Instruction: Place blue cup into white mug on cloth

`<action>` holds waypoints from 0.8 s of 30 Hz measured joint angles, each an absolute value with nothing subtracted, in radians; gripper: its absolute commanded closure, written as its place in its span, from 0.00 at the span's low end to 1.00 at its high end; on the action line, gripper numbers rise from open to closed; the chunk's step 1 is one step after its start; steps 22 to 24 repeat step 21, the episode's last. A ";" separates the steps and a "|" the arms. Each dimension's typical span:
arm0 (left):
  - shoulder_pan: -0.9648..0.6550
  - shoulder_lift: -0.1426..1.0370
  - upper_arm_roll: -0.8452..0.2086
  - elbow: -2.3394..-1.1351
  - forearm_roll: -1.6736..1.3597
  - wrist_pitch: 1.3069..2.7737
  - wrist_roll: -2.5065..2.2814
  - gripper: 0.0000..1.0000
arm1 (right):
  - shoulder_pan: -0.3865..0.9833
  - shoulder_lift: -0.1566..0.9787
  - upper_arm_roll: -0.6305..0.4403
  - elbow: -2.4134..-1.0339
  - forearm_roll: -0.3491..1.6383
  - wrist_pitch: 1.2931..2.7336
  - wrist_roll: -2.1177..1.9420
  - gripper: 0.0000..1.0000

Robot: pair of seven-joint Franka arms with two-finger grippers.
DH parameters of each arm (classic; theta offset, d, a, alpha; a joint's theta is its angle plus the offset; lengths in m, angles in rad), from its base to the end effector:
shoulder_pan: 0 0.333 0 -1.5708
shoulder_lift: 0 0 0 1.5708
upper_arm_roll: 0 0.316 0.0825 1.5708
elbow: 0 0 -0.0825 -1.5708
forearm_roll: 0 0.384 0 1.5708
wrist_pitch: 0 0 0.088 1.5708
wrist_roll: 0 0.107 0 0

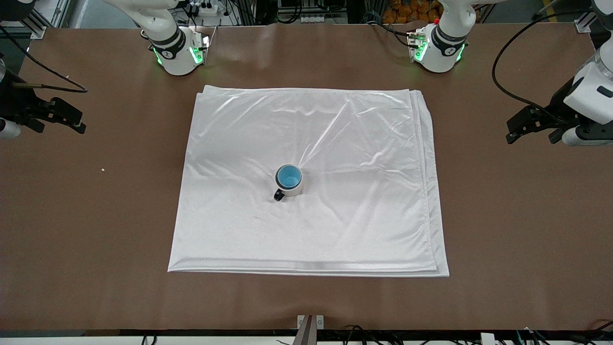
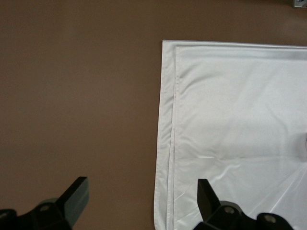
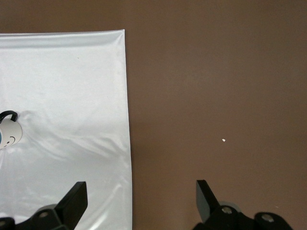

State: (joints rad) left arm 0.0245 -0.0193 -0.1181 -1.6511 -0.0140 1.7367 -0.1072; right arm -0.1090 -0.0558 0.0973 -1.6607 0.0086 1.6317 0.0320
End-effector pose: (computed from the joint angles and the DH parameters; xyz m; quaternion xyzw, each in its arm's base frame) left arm 0.5608 -0.0545 0.6122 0.9986 0.0075 0.0515 0.0110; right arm 0.5422 -0.0040 0.6177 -0.9997 0.0221 -0.0133 0.0017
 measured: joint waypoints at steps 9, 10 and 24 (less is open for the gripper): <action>0.025 -0.019 -0.113 -1.649 -0.014 1.737 -0.104 0.00 | -0.109 -0.056 0.097 -1.661 0.009 1.632 0.032 0.00; 0.025 -0.019 -0.113 -1.649 -0.014 1.737 -0.104 0.00 | -0.109 -0.056 0.097 -1.661 0.009 1.632 0.032 0.00; 0.025 -0.019 -0.112 -1.649 0.021 1.737 -0.103 0.00 | -0.110 -0.055 0.096 -1.661 0.009 1.632 0.031 0.00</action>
